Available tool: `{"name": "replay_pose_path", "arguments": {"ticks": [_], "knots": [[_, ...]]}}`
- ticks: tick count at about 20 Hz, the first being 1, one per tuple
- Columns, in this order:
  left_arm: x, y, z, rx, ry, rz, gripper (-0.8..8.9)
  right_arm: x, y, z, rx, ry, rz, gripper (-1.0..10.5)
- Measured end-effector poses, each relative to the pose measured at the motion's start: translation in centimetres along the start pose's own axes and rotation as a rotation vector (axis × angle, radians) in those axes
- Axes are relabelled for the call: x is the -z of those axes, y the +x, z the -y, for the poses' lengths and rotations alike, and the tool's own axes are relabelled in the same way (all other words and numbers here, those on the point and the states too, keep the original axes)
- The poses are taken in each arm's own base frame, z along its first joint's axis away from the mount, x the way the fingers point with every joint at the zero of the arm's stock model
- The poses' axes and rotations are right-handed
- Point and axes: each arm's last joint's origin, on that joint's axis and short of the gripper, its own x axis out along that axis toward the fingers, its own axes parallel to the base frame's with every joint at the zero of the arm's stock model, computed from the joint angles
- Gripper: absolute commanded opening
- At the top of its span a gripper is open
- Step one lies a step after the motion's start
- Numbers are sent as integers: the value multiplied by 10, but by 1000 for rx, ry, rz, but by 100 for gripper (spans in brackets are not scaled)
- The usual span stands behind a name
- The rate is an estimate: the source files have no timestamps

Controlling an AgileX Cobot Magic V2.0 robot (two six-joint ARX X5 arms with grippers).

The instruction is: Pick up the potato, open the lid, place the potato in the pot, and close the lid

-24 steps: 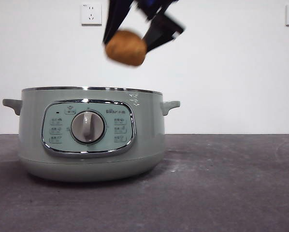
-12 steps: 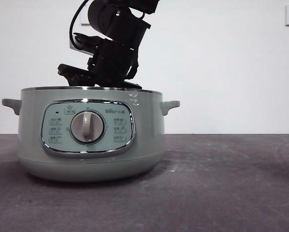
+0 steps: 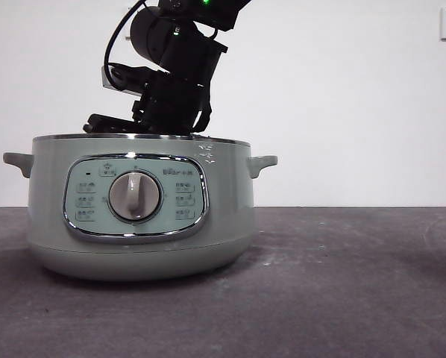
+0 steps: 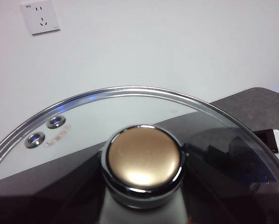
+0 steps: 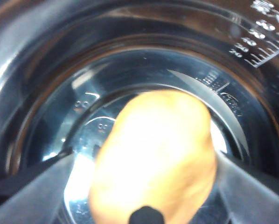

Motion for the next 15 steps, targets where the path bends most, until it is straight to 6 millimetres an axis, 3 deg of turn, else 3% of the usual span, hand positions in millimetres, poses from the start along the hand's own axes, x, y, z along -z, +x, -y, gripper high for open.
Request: {"name": "replay_pose_path", "arguments": {"ticks": [3, 5, 8, 12, 15], "knots": [[1, 1, 0, 0, 2, -9, -9, 2, -2, 0, -2, 2, -22, 504], [1, 5, 1, 2, 4, -20, -9, 2, -23, -2, -2, 3, -30, 504], [2, 20, 4, 6, 10, -57, -9, 3, -97, -7, 1, 2, -4, 503], [4, 50, 10, 10, 19, -104, -9, 30, -192, -5, 44, 31, -38, 501], [12, 87, 17, 22, 34, -194, -9, 55, -268, -2, 194, 90, 67, 500]]}}
